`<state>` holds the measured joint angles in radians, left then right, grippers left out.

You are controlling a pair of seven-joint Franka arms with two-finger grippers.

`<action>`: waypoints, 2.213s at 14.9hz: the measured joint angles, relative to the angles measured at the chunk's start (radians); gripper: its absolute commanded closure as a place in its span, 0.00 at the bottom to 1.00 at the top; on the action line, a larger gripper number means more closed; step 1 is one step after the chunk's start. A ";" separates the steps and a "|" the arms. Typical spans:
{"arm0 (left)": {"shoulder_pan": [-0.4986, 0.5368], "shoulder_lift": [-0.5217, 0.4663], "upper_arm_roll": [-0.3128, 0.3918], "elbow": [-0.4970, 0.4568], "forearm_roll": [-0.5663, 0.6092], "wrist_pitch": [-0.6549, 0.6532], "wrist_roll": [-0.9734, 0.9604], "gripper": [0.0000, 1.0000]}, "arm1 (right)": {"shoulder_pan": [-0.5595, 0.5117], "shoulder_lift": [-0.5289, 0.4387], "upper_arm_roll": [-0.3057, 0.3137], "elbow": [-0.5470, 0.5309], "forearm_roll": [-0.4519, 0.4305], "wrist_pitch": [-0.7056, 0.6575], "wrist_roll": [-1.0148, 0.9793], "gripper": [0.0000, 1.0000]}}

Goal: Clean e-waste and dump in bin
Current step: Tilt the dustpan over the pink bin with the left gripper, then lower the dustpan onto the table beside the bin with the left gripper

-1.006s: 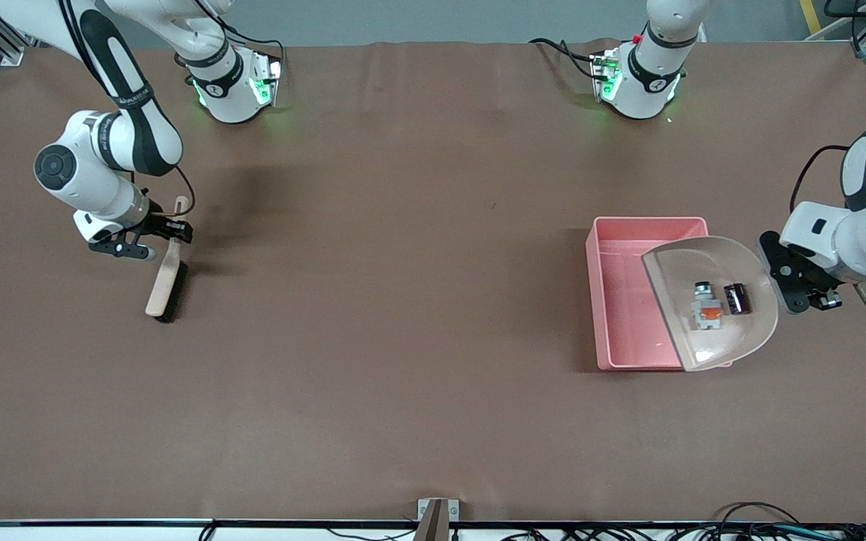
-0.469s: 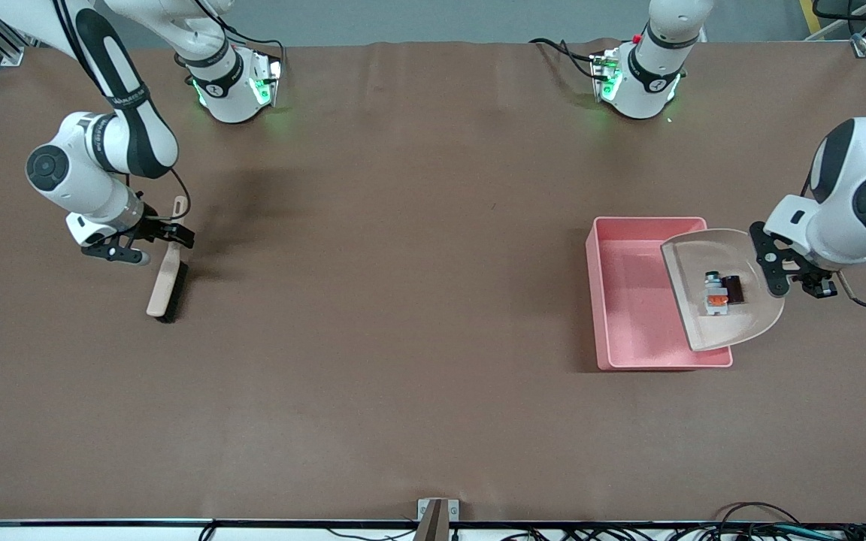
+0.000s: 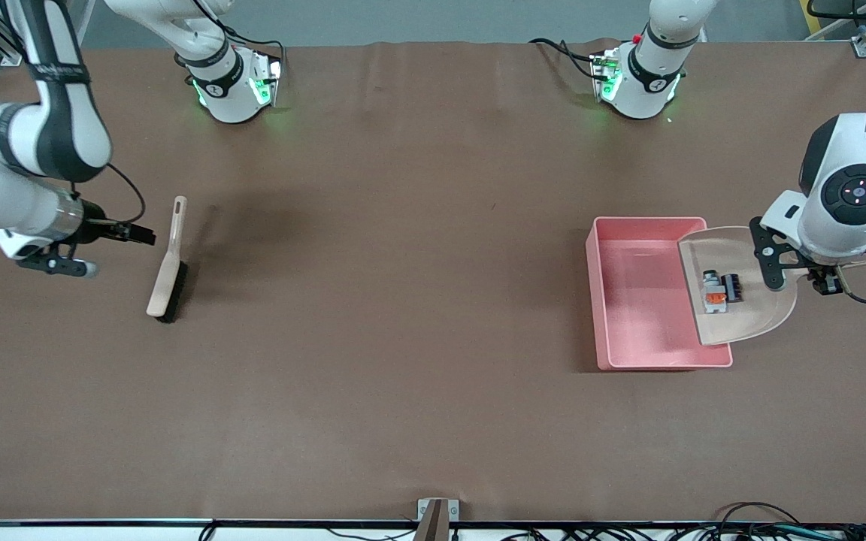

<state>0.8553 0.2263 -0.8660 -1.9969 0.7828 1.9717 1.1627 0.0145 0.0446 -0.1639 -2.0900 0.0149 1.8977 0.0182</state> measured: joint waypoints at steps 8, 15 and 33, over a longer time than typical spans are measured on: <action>-0.008 0.000 -0.008 0.005 0.036 0.007 0.000 0.81 | 0.000 -0.087 0.004 0.380 0.000 -0.472 0.003 0.00; -0.008 -0.003 -0.115 0.109 -0.086 0.005 0.000 0.80 | 0.012 -0.134 0.030 0.510 0.001 -0.475 0.006 0.00; -0.712 0.402 -0.042 0.315 -0.165 -0.006 -0.558 0.79 | 0.024 -0.093 0.012 0.644 -0.087 -0.467 0.017 0.00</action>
<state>0.1430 0.6280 -0.9080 -1.6819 0.6176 1.9656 0.6050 0.0383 -0.0486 -0.1521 -1.4456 -0.0724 1.4307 0.0349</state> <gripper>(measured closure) 0.661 0.000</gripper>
